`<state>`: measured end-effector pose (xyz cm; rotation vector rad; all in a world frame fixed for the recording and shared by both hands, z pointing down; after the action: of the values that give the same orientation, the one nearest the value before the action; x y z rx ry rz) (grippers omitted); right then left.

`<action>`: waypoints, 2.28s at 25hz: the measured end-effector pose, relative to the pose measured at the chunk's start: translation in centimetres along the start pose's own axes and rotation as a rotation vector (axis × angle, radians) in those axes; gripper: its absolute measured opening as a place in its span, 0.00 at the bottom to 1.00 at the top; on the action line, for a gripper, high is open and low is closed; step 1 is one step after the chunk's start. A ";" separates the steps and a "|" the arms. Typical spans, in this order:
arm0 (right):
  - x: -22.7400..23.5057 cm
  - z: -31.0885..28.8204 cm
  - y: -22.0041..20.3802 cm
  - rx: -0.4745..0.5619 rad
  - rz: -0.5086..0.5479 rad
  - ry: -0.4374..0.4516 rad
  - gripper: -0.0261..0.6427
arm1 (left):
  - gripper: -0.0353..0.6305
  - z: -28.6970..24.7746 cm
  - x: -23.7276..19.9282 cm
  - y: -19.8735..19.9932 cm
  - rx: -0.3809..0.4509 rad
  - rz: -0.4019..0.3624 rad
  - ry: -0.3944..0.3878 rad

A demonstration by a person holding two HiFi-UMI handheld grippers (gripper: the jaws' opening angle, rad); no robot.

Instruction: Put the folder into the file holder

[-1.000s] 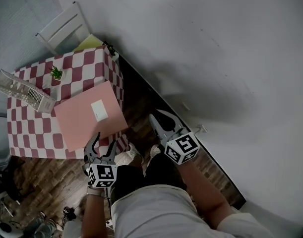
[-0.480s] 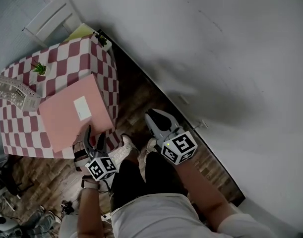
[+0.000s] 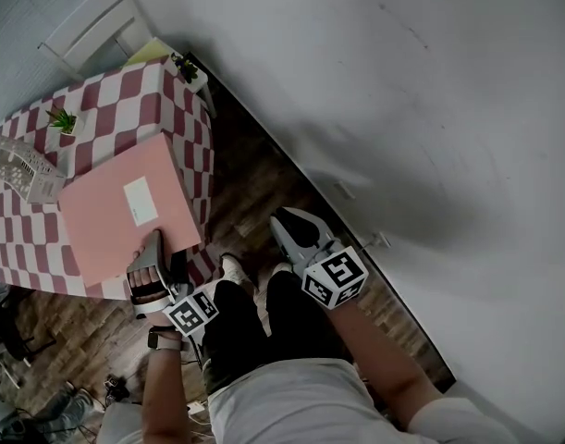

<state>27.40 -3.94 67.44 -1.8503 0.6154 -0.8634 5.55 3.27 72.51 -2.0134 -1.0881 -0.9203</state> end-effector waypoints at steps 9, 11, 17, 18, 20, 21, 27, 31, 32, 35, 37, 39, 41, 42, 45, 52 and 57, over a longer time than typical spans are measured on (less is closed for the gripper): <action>-0.1 -1.2 -0.9 0.000 0.017 0.033 0.10 | 0.59 -1.1 -0.9 0.4 0.003 0.016 0.100; -0.4 -1.3 -0.9 -0.002 0.014 0.035 0.10 | 0.59 -0.9 -1.6 0.5 0.015 0.047 0.102; -1.7 -1.1 0.4 -0.008 0.011 0.033 0.10 | 0.57 0.5 -4.4 0.9 0.055 0.143 0.117; -2.0 -1.1 0.8 -0.009 0.012 0.033 0.10 | 0.56 0.9 -5.2 1.0 0.064 0.173 0.123; -2.6 -1.0 1.9 -0.010 0.017 0.033 0.10 | 0.56 1.7 -6.8 0.9 0.085 0.241 0.135; -3.0 -1.0 2.6 -0.011 0.021 0.034 0.10 | 0.56 2.1 -7.7 0.8 0.095 0.279 0.141; -5.5 -1.7 6.4 -0.009 0.058 0.058 0.10 | 0.55 4.7 -12.8 -0.6 0.152 0.527 0.181; -7.5 -2.4 8.8 -0.008 0.087 0.084 0.10 | 0.55 6.6 -15.6 -2.8 0.176 0.703 0.212; -8.1 -2.6 9.4 -0.009 0.094 0.092 0.10 | 0.55 7.1 -16.4 -3.4 0.182 0.752 0.223; -9.8 -3.3 10.9 -0.011 0.120 0.125 0.10 | 0.55 8.7 -18.2 -5.4 0.204 0.882 0.256; -10.9 -3.7 11.6 -0.014 0.137 0.147 0.10 | 0.54 9.6 -19.1 -6.6 0.245 0.941 0.284; -12.1 -4.2 12.0 -0.018 0.150 0.169 0.10 | 0.53 10.4 -20.1 -7.9 0.305 0.995 0.321; -13.3 -4.7 12.4 -0.022 0.161 0.190 0.10 | 0.53 11.2 -20.7 -9.5 0.308 1.053 0.334; -13.9 -5.0 12.6 -0.024 0.167 0.200 0.10 | 0.53 11.6 -20.9 -10.3 0.304 1.084 0.337; -15.7 -5.7 12.8 -0.030 0.181 0.226 0.10 | 0.53 12.6 -21.6 -12.2 0.321 1.177 0.363; -18.2 -7.6 13.4 -0.027 0.224 0.287 0.10 | 0.53 13.8 -22.0 -16.5 0.284 1.268 0.454; -19.4 -9.0 13.6 -0.032 0.247 0.309 0.10 | 0.53 13.9 -21.7 -18.5 0.220 1.295 0.487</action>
<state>7.76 -0.30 51.84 -1.6367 1.0323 -0.9829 -15.70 13.59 51.32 -1.6565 0.4096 -0.4625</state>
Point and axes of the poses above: the fingertips, and each gripper's own axes: z backward along the fingers, x to its right, y out of its top, the point moved 3 cm from there along z, backward along the fingers, and after that the axes turned 8 degrees about z, right-handed, at the moved point
